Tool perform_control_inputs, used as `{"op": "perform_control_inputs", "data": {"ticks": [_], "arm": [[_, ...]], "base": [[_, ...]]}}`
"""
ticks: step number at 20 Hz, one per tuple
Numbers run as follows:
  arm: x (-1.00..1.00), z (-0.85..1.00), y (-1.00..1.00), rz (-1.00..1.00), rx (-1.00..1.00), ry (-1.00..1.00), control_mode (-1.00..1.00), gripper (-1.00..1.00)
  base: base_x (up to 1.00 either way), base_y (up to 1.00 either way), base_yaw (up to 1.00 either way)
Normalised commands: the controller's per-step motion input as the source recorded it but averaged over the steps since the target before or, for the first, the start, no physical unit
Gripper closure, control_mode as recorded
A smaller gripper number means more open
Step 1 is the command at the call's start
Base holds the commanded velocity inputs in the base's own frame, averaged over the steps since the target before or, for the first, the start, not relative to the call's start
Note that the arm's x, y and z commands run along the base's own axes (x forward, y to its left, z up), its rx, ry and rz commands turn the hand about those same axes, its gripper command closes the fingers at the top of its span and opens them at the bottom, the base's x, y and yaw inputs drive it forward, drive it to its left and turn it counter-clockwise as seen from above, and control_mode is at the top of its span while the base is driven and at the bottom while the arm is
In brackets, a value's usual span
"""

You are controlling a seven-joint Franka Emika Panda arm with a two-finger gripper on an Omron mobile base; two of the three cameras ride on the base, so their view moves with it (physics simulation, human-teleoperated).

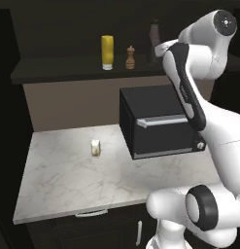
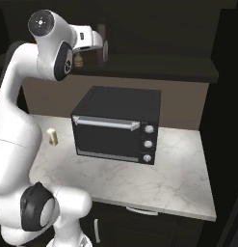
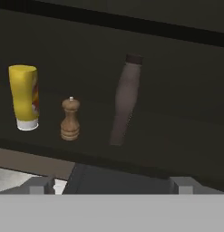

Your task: There are various items on the counter. Only move the condiments/shakers into the cabinet.

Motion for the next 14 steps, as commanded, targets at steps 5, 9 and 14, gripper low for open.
{"op": "perform_control_inputs", "data": {"ticks": [5,9,14], "arm": [[-1.0,0.0,0.07,0.0,0.0,0.0,-1.0,-1.0],[-1.0,-0.02,0.29,0.0,0.0,0.0,-1.0,-1.0],[-1.0,-0.24,0.4,0.0,0.0,0.07,-1.0,-1.0]], "base": [[0.0,0.0,0.0],[0.0,0.0,0.0],[0.0,0.0,0.0]]}}
